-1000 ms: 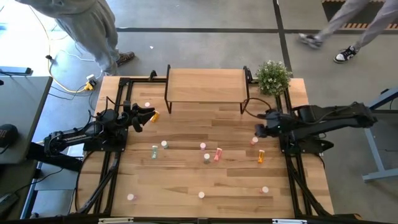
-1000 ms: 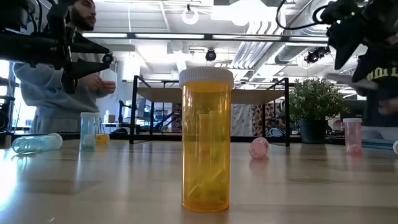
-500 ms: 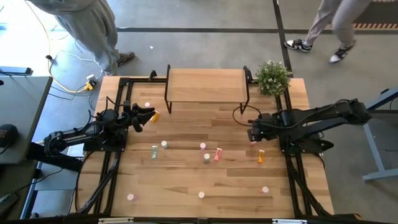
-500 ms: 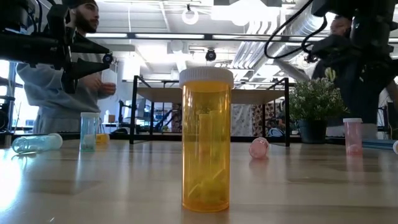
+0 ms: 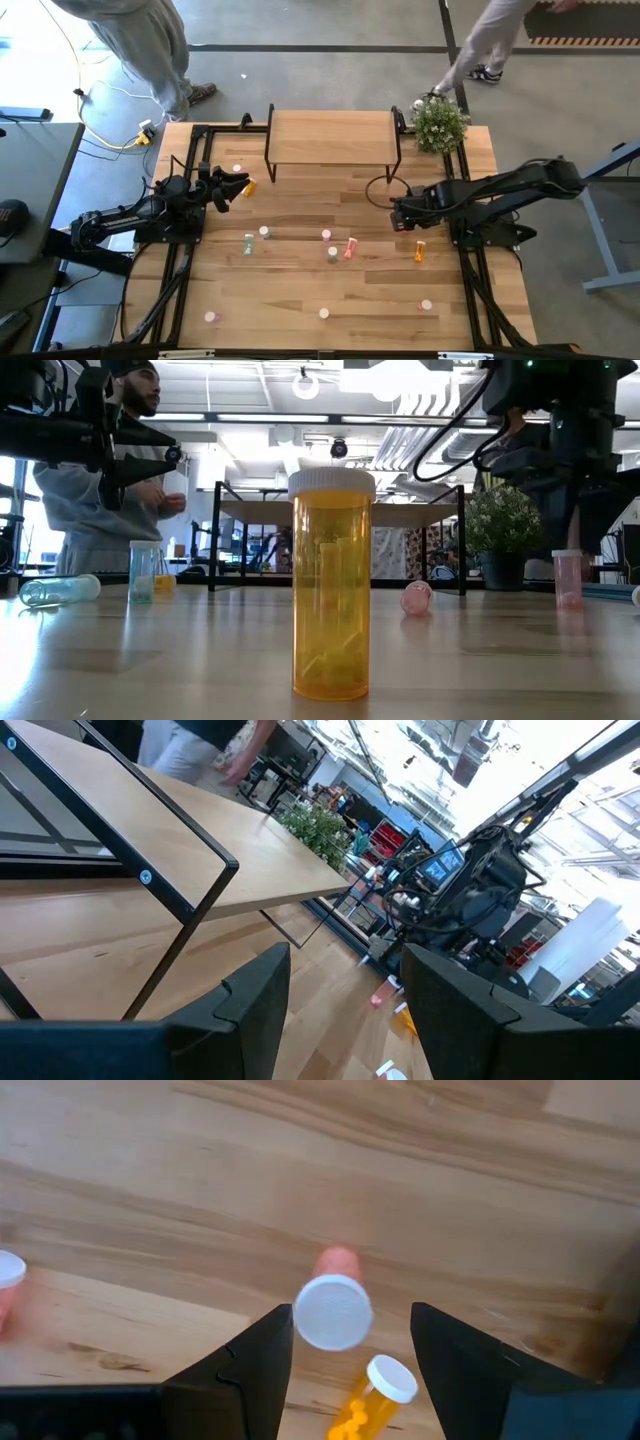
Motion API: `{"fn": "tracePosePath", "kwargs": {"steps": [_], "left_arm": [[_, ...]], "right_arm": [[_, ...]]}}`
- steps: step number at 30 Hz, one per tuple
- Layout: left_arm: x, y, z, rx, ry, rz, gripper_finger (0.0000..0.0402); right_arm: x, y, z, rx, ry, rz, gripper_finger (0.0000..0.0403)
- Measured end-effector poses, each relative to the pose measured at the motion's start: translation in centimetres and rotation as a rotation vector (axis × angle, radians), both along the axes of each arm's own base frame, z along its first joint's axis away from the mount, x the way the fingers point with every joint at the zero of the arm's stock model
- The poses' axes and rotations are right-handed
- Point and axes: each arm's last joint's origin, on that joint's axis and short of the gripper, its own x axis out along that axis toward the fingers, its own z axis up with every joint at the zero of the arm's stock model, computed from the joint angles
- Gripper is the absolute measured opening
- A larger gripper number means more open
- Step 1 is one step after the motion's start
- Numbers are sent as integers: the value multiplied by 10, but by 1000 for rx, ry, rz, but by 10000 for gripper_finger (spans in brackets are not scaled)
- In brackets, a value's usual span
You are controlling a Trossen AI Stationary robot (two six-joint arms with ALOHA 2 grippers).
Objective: Pick and place medicine bottles onto shelf by color
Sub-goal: Put the top right orange pill bottle on the shelf
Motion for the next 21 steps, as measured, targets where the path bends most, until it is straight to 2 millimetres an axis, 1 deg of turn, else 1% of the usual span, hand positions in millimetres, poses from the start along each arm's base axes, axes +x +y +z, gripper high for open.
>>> {"fn": "tracePosePath", "kwargs": {"steps": [15,18,21], "left_arm": [[0,0,0,0,1,1,182],[0,0,0,0,1,0,182],[0,0,0,0,0,0,182]], "right_arm": [[13,1,-19,-6,74,1,194],[14,1,-20,-7,79,1,179],[14,1,-20,-7,77,1,145]]}}
